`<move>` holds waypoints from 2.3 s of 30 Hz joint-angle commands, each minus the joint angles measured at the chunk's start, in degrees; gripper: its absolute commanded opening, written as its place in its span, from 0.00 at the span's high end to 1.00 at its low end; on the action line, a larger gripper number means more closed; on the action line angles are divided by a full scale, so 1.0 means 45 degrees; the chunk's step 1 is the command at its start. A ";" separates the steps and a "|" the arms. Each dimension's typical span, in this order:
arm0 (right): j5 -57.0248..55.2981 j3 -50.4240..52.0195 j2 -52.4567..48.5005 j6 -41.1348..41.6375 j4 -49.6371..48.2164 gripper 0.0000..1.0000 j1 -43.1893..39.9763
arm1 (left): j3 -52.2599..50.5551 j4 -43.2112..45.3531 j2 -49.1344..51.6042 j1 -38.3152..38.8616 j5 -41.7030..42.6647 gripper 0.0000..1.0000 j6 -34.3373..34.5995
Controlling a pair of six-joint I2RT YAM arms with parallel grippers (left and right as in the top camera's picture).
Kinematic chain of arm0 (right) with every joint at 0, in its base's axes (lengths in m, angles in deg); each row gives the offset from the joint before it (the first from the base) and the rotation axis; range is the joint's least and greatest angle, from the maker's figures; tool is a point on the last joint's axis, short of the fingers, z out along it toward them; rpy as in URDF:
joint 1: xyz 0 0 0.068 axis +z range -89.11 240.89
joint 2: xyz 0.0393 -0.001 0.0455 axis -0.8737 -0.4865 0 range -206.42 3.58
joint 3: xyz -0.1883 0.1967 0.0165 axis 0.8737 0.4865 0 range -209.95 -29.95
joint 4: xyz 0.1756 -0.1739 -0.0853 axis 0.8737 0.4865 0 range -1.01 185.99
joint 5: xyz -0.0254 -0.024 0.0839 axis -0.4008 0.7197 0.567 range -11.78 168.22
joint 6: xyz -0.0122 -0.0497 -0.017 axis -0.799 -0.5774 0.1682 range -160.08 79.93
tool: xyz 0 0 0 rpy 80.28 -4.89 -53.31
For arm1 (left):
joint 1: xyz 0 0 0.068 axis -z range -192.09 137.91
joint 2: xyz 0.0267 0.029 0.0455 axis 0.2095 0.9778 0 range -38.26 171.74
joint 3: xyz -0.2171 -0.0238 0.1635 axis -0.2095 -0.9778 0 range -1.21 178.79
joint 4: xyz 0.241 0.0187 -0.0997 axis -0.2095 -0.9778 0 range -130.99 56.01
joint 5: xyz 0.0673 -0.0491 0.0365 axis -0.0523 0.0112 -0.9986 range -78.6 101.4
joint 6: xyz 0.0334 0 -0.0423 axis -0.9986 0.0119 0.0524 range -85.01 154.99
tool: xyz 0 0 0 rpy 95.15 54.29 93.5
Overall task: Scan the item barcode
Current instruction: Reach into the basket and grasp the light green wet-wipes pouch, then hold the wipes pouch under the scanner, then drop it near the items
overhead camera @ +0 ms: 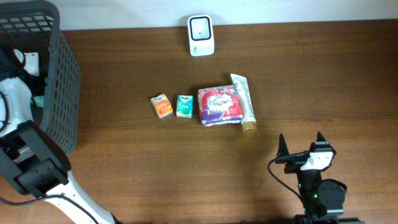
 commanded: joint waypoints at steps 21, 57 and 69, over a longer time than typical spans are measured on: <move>-0.0107 0.0092 0.0097 0.0019 0.0044 0.01 -0.0083 | -0.0466 -0.0578 0.0374 0.0053 -0.0748 1.00 0.1287; -0.0107 0.0092 0.0097 0.0019 0.0049 0.01 -0.0083 | -0.0811 -0.0146 0.0554 -0.0811 0.2137 1.00 0.3453; -0.0107 0.0092 0.0097 0.0019 0.0044 0.01 -0.0083 | 0.0680 -0.0131 -0.5780 -0.0811 0.6280 1.00 0.5901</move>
